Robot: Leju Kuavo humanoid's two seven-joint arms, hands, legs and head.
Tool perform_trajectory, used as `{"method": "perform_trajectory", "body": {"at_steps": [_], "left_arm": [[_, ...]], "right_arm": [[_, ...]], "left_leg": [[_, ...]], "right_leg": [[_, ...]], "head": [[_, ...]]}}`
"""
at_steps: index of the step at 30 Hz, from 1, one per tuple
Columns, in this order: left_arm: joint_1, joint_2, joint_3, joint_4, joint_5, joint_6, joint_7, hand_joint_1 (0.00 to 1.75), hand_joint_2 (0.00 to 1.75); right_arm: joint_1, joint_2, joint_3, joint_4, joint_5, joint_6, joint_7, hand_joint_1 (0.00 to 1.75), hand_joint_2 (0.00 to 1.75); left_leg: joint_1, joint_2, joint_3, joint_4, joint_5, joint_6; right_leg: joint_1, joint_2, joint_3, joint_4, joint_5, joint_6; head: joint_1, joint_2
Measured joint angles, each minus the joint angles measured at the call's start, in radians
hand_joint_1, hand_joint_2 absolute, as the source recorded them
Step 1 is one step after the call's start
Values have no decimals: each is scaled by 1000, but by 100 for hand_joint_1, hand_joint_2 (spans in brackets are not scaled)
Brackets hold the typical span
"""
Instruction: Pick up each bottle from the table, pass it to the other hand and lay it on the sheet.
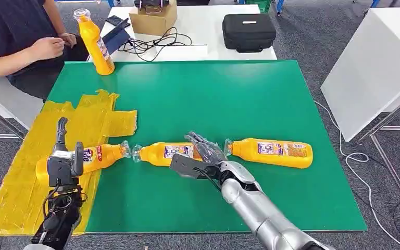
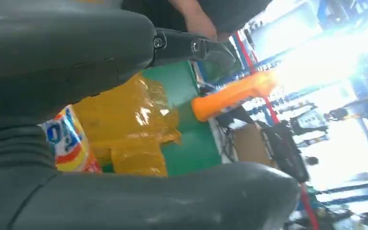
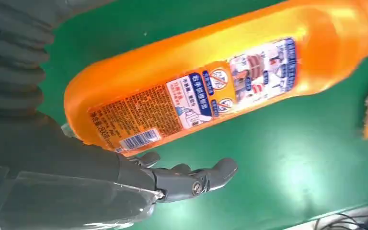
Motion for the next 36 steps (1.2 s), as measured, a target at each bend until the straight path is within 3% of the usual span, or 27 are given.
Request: {"method": "perform_trajectory", "body": {"at_steps": [5,16,17,18,19,36], "left_arm": [[45,-22,37,-138,88,-141,0,0,0],[80,-52,74,-251,104,-165,0,0,0],[82,-53,76,-258,106,-175,0,0,0],[83,-56,78,-265,109,-181,0,0,0],[82,-60,81,-271,110,-185,0,0,0],[15,-115,82,-291,192,-239,0,0,0]], "right_arm": [[-33,32,4,88,135,-61,81,0,175],[-65,55,12,169,170,-71,105,0,175],[-67,57,14,176,181,-71,115,42,175],[-69,58,14,185,195,-69,125,147,175],[-74,60,15,197,213,-63,137,173,175],[-175,88,24,370,306,60,158,175,175]], "left_leg": [[0,0,-2,0,0,0],[0,1,-2,0,0,0],[0,1,-2,0,0,0],[0,1,-3,0,0,0],[0,1,-3,0,0,0],[0,1,0,0,0,0]], "right_leg": [[0,0,-2,0,0,0],[0,0,-3,0,0,0],[0,0,-3,0,0,0],[0,0,-3,0,0,0],[0,0,-3,0,0,0],[0,2,-1,0,0,0]], "head": [[0,0],[0,0],[0,0],[0,0],[0,0],[0,0]]}}
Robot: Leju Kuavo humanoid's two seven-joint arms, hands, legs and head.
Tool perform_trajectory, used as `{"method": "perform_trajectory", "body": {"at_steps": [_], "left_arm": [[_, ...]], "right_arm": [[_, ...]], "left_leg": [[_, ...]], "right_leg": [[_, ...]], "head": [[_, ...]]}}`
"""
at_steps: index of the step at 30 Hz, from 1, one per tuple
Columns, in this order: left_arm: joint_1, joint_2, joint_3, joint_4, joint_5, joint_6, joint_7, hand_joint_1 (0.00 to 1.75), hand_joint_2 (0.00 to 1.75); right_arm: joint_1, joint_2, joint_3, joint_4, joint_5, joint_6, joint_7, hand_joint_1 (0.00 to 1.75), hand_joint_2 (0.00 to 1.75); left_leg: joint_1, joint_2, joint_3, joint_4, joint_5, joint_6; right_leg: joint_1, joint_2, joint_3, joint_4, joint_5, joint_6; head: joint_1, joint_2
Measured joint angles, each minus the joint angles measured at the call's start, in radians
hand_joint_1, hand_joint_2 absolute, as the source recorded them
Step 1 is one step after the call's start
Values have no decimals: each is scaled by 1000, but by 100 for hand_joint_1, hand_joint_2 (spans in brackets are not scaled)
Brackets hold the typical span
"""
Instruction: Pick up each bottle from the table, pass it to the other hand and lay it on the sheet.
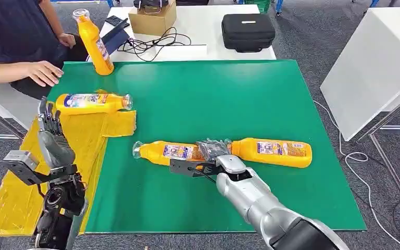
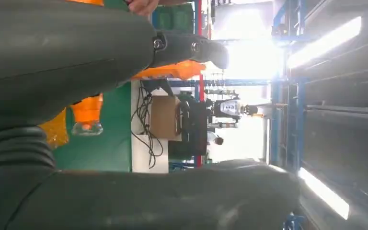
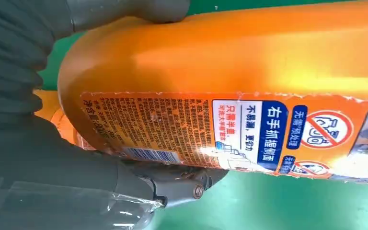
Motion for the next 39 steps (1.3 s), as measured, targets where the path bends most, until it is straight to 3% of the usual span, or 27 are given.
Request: {"method": "perform_trajectory", "body": {"at_steps": [10,11,17,23,29,39], "left_arm": [[-11,-3,2,51,74,-43,21,0,0],[-11,-3,2,55,82,-48,27,0,175],[-10,6,27,113,221,-139,131,0,175],[51,31,81,184,479,-336,254,0,175],[116,38,89,192,498,-338,261,0,175],[150,29,70,161,526,-325,280,0,175]], "right_arm": [[-6,2,-13,10,-29,-73,-58,175,175],[-6,2,-15,10,-34,-81,-65,175,175],[-3,6,-62,-33,-103,-199,-185,175,175],[56,-2,-114,-268,-163,-191,-217,175,175],[121,-29,-143,-434,-222,-187,-221,175,175],[143,-10,-149,-464,-278,-190,-240,175,175]], "left_leg": [[0,0,0,0,0,0],[0,0,0,0,0,0],[0,0,-2,0,0,0],[0,3,-4,0,0,0],[0,3,-7,0,-1,0],[0,3,-7,0,0,0]], "right_leg": [[0,0,0,0,0,0],[0,0,0,0,0,0],[0,1,-2,1,0,0],[0,1,-4,1,0,0],[0,2,-7,0,0,0],[0,2,-7,0,0,0]], "head": [[0,0],[0,0],[0,0],[0,0],[0,0],[0,0]]}}
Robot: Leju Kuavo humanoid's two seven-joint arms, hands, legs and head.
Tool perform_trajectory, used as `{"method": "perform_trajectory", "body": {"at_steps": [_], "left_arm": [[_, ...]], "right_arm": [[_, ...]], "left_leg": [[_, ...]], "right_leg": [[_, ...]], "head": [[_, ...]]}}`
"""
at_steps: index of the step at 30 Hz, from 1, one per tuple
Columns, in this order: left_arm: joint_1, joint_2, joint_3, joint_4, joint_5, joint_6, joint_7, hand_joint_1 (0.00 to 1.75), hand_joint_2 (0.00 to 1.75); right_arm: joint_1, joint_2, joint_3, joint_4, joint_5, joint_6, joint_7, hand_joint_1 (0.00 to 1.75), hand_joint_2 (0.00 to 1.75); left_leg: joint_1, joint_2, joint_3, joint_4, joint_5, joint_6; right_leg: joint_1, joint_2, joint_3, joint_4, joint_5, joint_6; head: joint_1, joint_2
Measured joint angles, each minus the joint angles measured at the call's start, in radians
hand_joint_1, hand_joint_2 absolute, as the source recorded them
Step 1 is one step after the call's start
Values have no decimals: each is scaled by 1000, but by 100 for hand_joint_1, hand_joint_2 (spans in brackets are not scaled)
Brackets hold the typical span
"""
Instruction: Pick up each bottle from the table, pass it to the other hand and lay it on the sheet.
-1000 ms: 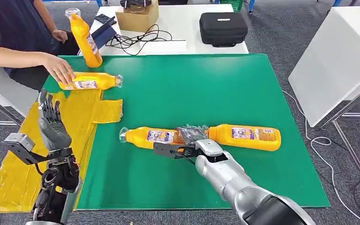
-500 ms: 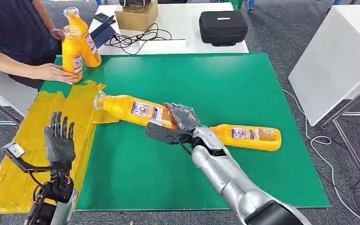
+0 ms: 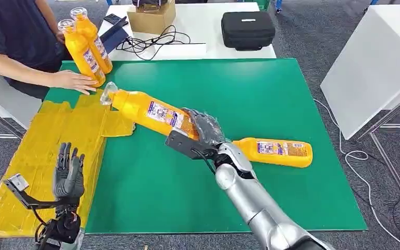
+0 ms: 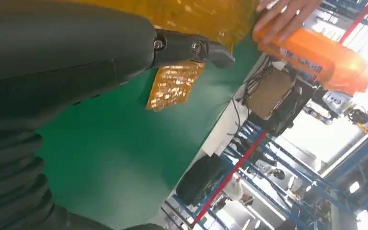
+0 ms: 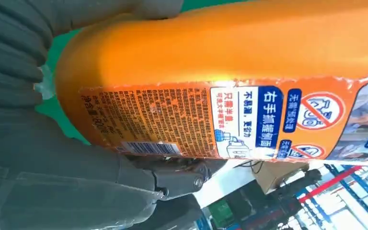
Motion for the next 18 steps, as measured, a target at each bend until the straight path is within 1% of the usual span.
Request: {"method": "perform_trajectory", "body": {"at_steps": [2,4,6,8,15,18], "left_arm": [[1,-6,-18,-14,1,6,2,0,175],[0,-18,-43,-32,2,20,4,0,175],[-1,-35,-78,-56,2,41,8,0,175],[-1,-46,-109,-74,3,55,12,0,175],[-5,-74,-177,-126,10,66,21,0,175],[-5,-81,-191,-137,10,68,22,0,175]], "right_arm": [[-9,19,5,16,-7,1,12,175,175],[-28,40,27,46,-54,-1,47,175,175],[-50,56,88,71,-149,-17,92,175,175],[-69,64,153,90,-202,-33,113,175,175],[-91,75,359,118,-303,-40,182,175,175],[-92,77,405,121,-312,-42,187,175,175]], "left_leg": [[0,0,0,0,0,0],[0,0,0,0,0,0],[0,0,0,0,0,0],[0,0,0,0,0,0],[0,0,0,0,0,0],[0,0,0,0,0,0]], "right_leg": [[0,0,0,0,0,0],[0,0,-1,0,0,0],[0,0,0,0,0,0],[0,0,0,0,0,0],[0,0,0,0,0,0],[0,0,0,0,0,0]], "head": [[0,0],[0,0],[0,0],[0,0],[0,0],[0,0]]}}
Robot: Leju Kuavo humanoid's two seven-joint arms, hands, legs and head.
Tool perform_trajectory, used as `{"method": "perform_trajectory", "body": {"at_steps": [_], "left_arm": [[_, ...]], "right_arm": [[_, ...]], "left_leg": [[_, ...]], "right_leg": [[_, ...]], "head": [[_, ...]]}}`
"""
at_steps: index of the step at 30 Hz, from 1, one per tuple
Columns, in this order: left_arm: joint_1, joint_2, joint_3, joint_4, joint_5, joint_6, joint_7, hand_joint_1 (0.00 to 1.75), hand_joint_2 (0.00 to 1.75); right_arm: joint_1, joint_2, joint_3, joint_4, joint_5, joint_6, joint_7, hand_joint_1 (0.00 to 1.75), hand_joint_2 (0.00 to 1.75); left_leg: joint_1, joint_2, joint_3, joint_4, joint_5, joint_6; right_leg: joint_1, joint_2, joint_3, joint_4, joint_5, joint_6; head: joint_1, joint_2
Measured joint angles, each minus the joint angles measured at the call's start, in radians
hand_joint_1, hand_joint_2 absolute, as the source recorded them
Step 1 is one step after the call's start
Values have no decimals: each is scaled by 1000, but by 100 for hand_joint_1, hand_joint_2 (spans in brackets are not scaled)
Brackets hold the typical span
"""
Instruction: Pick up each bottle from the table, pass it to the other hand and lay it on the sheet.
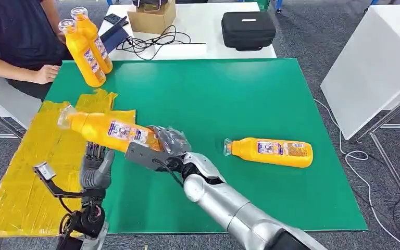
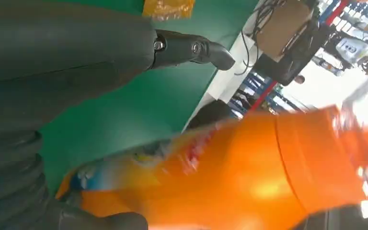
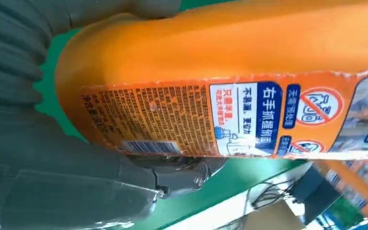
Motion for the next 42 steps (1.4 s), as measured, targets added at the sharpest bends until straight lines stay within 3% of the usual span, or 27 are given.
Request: {"method": "perform_trajectory", "body": {"at_steps": [7,15,21,29,30,31,42], "left_arm": [[-1,-3,-6,-8,0,0,0,0,175],[2,-17,-28,-41,13,22,8,0,175],[48,-16,-15,-73,16,25,8,0,175],[83,-19,0,-85,28,8,8,3,175],[84,-19,1,-85,28,6,8,101,175],[85,-21,2,-86,28,6,8,175,175],[112,-35,28,-122,26,6,8,175,175]], "right_arm": [[-9,0,42,7,-11,-2,2,175,175],[-20,0,206,11,-105,11,44,175,175],[-11,2,317,-12,-93,20,66,175,175],[-10,2,370,-42,-93,56,103,175,175],[-10,2,375,-45,-93,60,107,175,175],[-10,2,380,-49,-93,62,111,175,175],[-9,2,404,-64,-94,76,121,175,175]], "left_leg": [[0,0,0,0,0,0],[0,0,0,0,0,0],[0,1,0,0,0,0],[0,1,0,0,0,0],[0,1,0,0,0,0],[0,1,0,0,0,0],[0,1,0,0,0,0]], "right_leg": [[0,0,0,0,0,0],[0,0,0,0,0,0],[0,0,-1,0,0,0],[0,1,0,0,0,0],[0,1,0,0,0,0],[0,1,0,0,0,0],[0,1,-1,0,0,0]], "head": [[0,0],[0,0],[0,0],[0,0],[0,0],[0,0],[0,0]]}}
